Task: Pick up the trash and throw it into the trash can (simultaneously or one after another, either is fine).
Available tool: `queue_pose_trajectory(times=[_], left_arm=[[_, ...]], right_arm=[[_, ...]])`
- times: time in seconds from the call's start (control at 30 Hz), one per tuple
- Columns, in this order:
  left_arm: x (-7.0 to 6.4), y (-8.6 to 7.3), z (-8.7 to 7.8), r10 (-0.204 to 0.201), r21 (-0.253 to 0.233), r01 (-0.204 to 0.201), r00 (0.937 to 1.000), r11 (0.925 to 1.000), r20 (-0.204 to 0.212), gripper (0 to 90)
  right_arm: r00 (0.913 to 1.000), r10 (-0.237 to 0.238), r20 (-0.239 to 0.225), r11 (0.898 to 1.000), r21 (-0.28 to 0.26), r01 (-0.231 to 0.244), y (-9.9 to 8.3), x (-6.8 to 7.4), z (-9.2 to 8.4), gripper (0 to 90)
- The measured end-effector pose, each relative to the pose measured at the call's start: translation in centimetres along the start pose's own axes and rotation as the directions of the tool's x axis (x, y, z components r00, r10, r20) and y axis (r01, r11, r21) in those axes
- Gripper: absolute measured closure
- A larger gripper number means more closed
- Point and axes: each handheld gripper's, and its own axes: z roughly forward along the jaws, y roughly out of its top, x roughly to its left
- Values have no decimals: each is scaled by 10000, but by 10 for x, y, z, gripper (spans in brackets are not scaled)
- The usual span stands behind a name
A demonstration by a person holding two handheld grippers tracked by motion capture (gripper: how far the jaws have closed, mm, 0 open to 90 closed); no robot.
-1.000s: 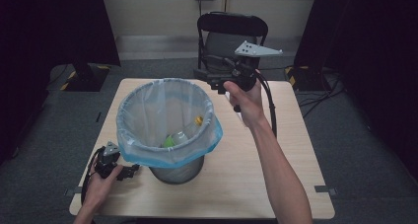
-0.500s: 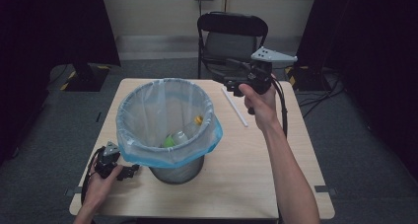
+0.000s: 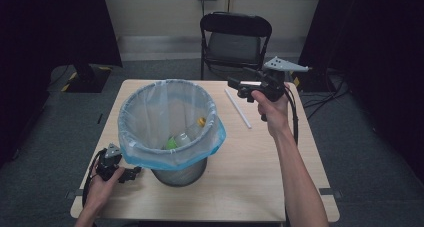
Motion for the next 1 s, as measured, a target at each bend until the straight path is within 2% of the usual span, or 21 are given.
queue_pose_trajectory(times=[0.03, 0.23, 0.33, 0.53, 0.73, 0.8, 0.93, 1.0], left_arm=[[0, 0, 0, -6, -3, 6, 10000, 10000, 13, 4], [0, 0, 0, -12, -3, 12, 10000, 10000, 11, 4], [0, 0, 0, -11, -3, 11, 10000, 10000, 6, 4], [0, 0, 0, -13, -4, 13, 10000, 10000, 9, 4], [0, 0, 0, -11, -2, 11, 10000, 10000, 10, 4], [0, 0, 0, 2, -2, -2, 10000, 10000, -1, 4], [0, 0, 0, -6, -1, 6, 10000, 10000, 7, 4], [0, 0, 0, -8, -3, 8, 10000, 10000, 7, 4]], right_arm=[[9998, 88, 173, 9997, 233, -92, -9, -6, 2, 243], [9981, 428, 438, 9977, 500, -450, -24, -20, 2, 244], [9977, 464, 501, 9967, 647, -496, -27, -24, 2, 244], [9935, 589, 978, 9918, 1078, -694, -45, -40, 2, 246], [9939, 772, 788, 9903, 1094, -856, -62, -53, 4, 210], [9913, 884, 977, 9828, 1537, -1027, -72, -60, 11, 213], [9892, 984, 1089, 9763, 1820, -1171, -80, -65, 16, 219], [9863, 977, 1329, 9694, 2117, -1246, -86, -69, 20, 230]])
